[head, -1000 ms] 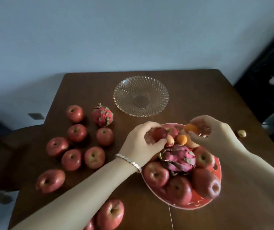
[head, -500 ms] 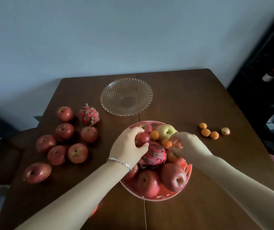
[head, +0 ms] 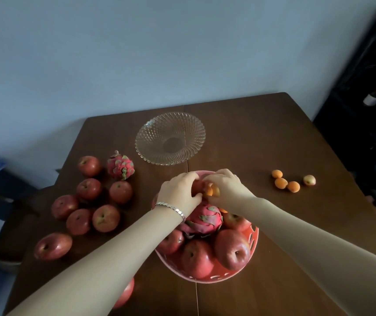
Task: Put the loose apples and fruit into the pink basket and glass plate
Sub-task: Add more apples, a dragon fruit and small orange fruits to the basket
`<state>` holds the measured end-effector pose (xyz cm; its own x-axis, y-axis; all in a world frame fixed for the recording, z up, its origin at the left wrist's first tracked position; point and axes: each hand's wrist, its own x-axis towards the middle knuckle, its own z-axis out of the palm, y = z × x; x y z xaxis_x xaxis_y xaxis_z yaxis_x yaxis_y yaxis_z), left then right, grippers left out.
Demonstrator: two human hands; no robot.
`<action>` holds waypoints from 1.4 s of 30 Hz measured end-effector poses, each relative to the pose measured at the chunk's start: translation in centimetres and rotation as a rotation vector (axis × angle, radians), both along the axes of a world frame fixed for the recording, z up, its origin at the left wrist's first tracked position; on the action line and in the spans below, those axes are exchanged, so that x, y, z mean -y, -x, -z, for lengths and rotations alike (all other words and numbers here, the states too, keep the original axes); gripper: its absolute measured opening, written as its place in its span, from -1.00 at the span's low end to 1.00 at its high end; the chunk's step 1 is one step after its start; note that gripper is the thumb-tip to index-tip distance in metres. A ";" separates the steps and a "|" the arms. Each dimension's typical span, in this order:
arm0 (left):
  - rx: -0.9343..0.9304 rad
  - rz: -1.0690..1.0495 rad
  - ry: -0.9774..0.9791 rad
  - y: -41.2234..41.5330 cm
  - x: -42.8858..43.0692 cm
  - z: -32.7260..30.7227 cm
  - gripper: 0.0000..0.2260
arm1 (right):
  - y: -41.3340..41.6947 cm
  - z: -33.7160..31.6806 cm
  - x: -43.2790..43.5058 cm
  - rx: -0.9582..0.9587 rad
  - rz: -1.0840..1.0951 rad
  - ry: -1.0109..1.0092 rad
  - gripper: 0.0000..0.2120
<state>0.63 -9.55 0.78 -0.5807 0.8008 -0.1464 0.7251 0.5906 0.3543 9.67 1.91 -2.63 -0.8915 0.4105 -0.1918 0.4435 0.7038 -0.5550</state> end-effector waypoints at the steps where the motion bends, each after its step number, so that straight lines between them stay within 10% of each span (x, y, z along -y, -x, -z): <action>1: 0.016 -0.001 0.003 0.1 0.0 -0.1 -0.67 | -0.3 0.0 0.0 -0.024 -0.010 -0.025 -0.61; 22: -0.012 0.156 0.052 0.1 -1.3 1.0 -0.69 | -3.9 0.5 -1.0 -0.230 0.002 0.107 -0.59; 30: 0.015 0.220 -0.234 -3.9 -5.7 -0.5 -0.69 | -9.7 3.4 -11.5 0.143 0.523 -0.103 -0.60; 42: 0.077 0.370 0.314 -8.1 -18.5 5.2 -0.59 | -12.1 8.8 -17.5 0.393 0.414 -0.113 -0.65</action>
<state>8.77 8.98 -4.42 -0.2438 0.8617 -0.4450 0.8849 0.3855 0.2616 21.78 19.37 -11.44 -0.5231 0.7471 -0.4101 0.8519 0.4731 -0.2246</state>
